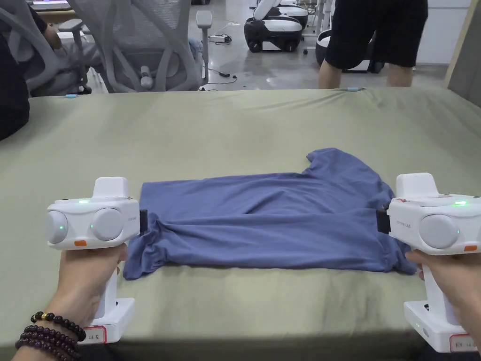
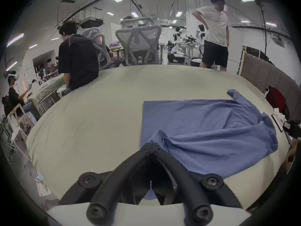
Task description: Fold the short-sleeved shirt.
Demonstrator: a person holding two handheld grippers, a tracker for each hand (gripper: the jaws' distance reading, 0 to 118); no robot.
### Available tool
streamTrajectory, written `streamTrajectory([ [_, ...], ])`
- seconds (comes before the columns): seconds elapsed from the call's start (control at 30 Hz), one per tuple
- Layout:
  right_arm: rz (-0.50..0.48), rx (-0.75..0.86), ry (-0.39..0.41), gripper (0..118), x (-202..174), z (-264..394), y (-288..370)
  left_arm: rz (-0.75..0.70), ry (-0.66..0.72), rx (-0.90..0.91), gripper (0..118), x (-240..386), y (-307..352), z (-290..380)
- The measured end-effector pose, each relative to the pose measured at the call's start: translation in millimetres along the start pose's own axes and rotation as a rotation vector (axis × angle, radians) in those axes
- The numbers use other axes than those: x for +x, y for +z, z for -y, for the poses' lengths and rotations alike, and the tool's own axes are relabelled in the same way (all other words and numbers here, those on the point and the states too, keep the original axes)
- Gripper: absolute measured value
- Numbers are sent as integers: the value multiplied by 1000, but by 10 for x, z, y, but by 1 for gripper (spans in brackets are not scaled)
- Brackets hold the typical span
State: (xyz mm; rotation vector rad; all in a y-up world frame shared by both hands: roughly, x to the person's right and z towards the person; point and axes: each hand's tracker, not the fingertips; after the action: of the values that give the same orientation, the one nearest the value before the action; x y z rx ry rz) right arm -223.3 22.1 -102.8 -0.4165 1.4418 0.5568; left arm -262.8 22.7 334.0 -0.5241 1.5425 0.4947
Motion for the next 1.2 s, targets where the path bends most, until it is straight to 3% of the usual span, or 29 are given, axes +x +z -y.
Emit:
streamTrajectory([
  [0.27,-20,5,33,0,-58,-66,-102,32,48,-29,0,-102,-637,-613],
  [0.3,-22,4,34,0,-59,-79,-127,25,37,-55,9,-100,-818,-723],
  [0.33,-25,4,38,0,-64,-90,-154,16,26,-77,36,-102,-1000,-817],
  [0.37,-27,3,38,0,-69,-101,-182,8,22,-95,55,-106,-1173,-879],
  [0.43,-38,-2,39,0,-87,-125,-265,32,37,-160,73,-130,-1559,-997],
  [0.47,-43,-5,41,0,-99,-134,-298,46,47,-192,92,-142,-1716,-1028],
  [0.5,-48,-10,43,0,-116,-146,-336,36,67,-213,104,-139,-1863,-1024],
  [0.63,-63,-30,55,0,-181,-157,-440,-22,10,-259,93,-68,-2268,-968],
  [0.83,-68,-57,91,0,-279,-137,-548,-10,56,-302,92,-40,-2365,-902],
  [0.87,-68,-58,92,0,-287,-136,-552,-11,49,-303,84,-29,-2331,-909],
  [0.9,-72,-60,88,0,-284,-136,-569,-11,33,-289,67,-6,-2245,-921],
  [0.97,-78,-71,85,0,-283,-149,-628,8,-16,-231,0,38,-2113,-946],
  [1.0,-73,-74,88,0,-290,-158,-655,71,2,-227,1,55,-2069,-951],
  [1.2,-64,-60,78,0,-186,-449,-845,29,-34,-207,1,128,-2056,-967],
])
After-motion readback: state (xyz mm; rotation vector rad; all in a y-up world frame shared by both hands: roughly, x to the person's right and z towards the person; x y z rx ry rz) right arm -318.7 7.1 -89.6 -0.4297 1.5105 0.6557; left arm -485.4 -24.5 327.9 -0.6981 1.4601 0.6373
